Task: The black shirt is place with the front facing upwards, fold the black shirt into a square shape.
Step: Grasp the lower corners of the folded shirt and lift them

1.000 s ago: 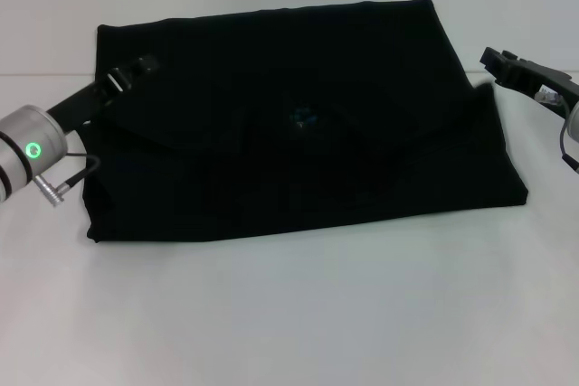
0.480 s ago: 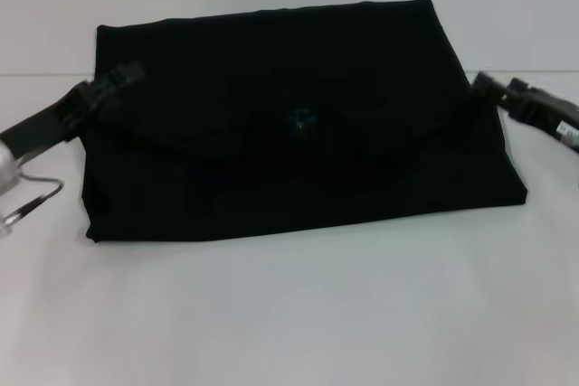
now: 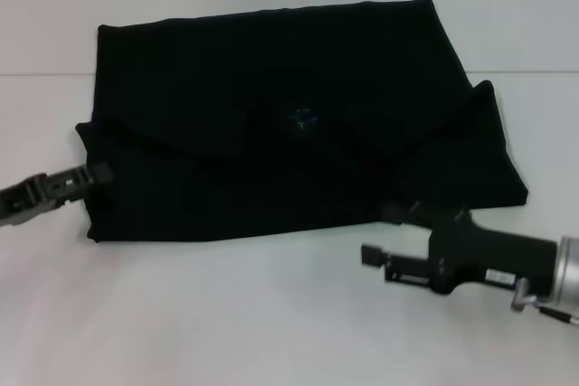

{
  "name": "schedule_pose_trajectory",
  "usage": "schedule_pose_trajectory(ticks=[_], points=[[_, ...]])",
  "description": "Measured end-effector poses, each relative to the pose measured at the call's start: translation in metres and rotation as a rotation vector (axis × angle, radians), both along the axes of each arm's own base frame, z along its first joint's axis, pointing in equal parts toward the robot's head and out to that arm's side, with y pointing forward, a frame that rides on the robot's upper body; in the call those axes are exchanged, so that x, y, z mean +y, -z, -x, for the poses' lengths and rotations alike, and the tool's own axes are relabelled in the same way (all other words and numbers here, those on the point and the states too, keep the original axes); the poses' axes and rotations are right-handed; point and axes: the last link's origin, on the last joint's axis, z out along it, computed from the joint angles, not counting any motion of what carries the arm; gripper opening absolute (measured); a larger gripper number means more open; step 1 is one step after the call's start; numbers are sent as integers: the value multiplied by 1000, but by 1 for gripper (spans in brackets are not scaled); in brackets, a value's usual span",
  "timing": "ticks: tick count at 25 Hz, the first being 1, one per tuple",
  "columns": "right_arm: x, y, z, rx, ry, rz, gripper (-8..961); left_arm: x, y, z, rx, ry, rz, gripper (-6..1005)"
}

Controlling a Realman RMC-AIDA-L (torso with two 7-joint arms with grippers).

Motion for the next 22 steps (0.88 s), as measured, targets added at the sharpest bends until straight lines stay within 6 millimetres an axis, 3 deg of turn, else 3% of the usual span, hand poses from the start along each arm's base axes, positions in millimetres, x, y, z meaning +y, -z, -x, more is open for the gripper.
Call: schedule_pose_trajectory(ticks=[8, 22], points=[[-9, 19, 1, -44, -35, 62, 795, 8, 14, 8, 134, -27, 35, 850], [-10, 20, 2, -34, -24, 65, 794, 10, 33, 2, 188, 7, 105, 829]])
